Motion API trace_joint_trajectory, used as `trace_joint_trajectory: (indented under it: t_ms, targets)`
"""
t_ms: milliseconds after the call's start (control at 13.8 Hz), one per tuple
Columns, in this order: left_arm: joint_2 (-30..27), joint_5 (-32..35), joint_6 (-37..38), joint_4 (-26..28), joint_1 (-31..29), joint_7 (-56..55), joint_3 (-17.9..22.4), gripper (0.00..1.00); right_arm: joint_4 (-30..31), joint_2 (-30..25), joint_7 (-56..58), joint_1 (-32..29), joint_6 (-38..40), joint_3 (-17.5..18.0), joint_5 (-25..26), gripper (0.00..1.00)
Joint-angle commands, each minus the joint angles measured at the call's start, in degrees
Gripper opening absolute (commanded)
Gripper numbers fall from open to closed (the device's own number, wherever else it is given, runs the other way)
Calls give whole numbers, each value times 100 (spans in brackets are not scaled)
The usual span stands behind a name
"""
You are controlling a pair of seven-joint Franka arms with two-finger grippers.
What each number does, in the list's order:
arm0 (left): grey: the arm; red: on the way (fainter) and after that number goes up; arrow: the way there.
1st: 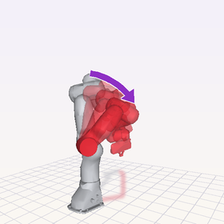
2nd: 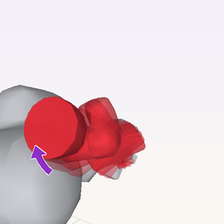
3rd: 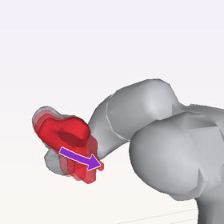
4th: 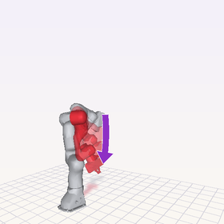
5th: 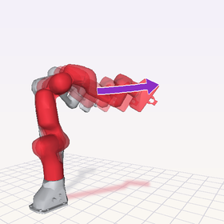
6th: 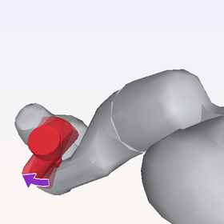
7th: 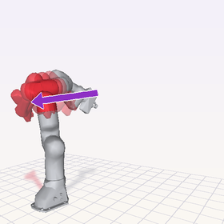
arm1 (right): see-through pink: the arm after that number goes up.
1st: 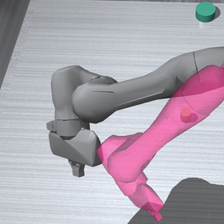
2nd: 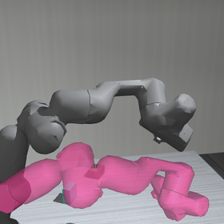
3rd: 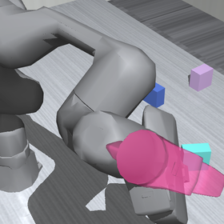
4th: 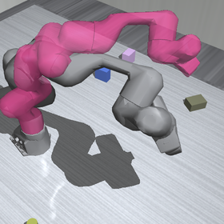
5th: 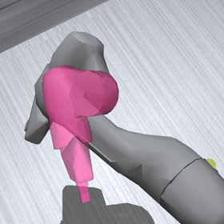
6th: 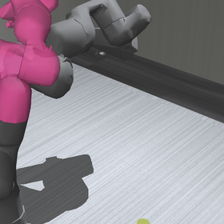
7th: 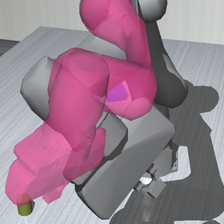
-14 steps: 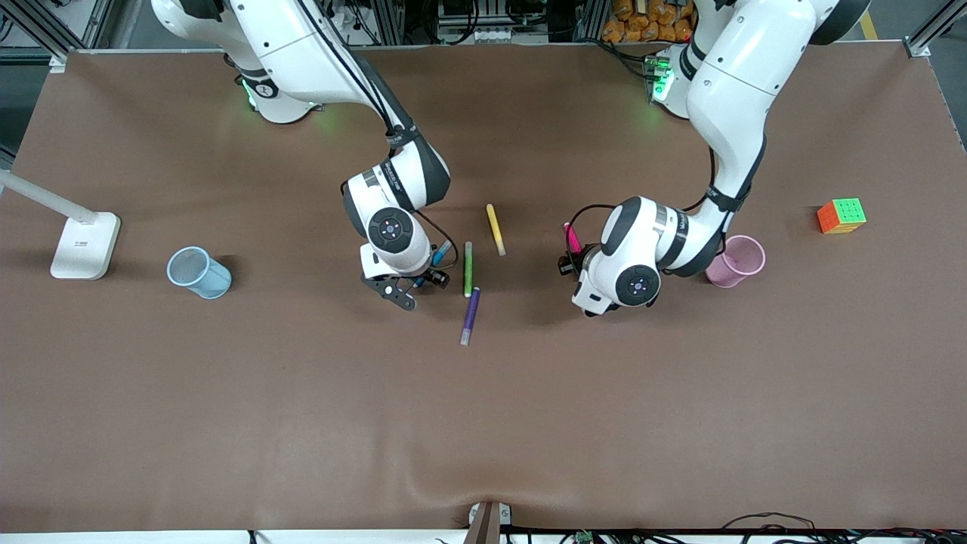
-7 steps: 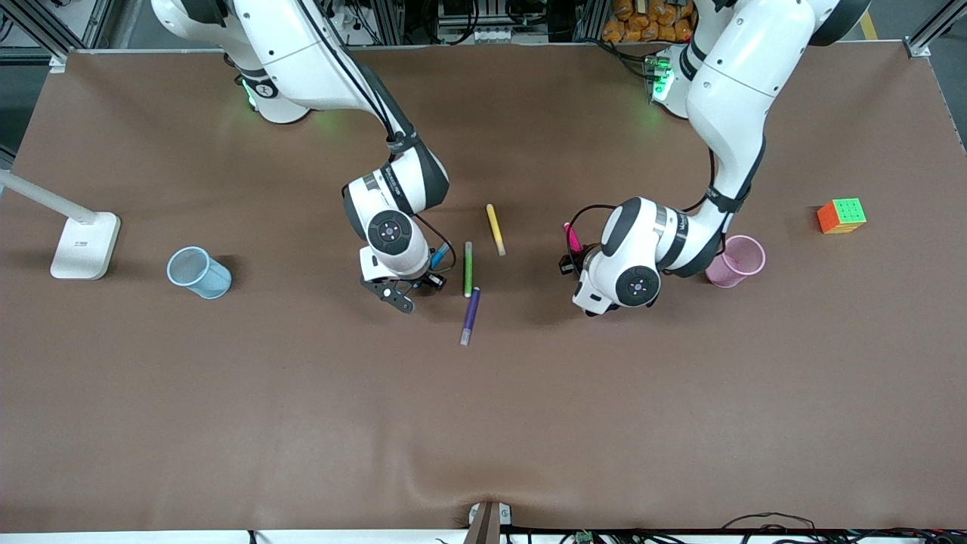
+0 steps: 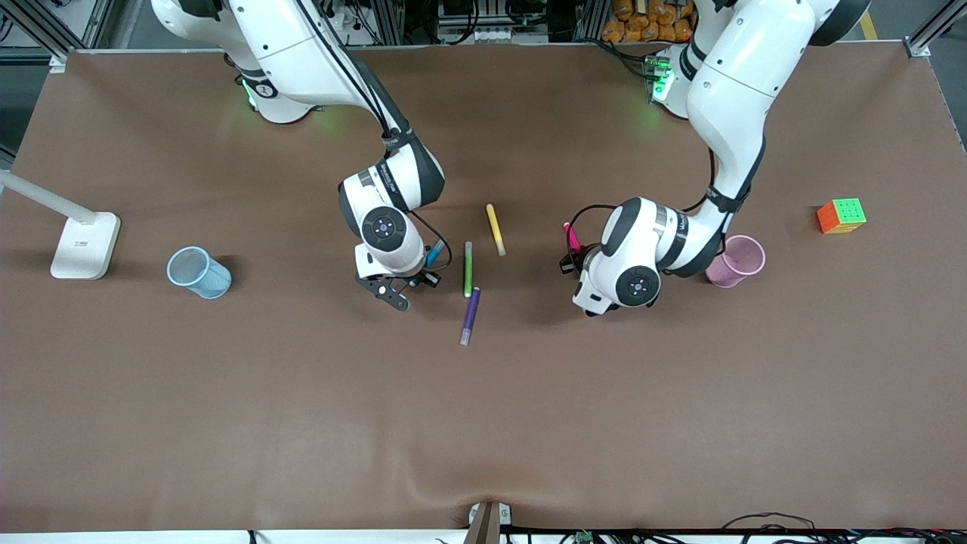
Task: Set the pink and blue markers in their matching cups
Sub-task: 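Grasp the blue marker with the right gripper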
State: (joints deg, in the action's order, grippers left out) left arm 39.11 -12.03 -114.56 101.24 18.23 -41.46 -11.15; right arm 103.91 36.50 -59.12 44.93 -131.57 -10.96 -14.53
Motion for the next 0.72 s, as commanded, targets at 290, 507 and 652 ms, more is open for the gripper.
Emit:
trace_joint_trajectory:
  t_ms: [290, 507, 652]
  targets:
    - [-193, 87, 21, 62, -22, -55, 7, 0, -625, -653, 1085, -897, 1974, -55, 2, 0]
    - [-307, 87, 197, 45, -30, -55, 42, 0, -836, -758, 1428, -1100, 2345, -73, 81, 0]
    - [-377, 87, 320, 1, -74, -55, 43, 0, -837, -881, 1901, -1276, 2530, -230, 187, 0]
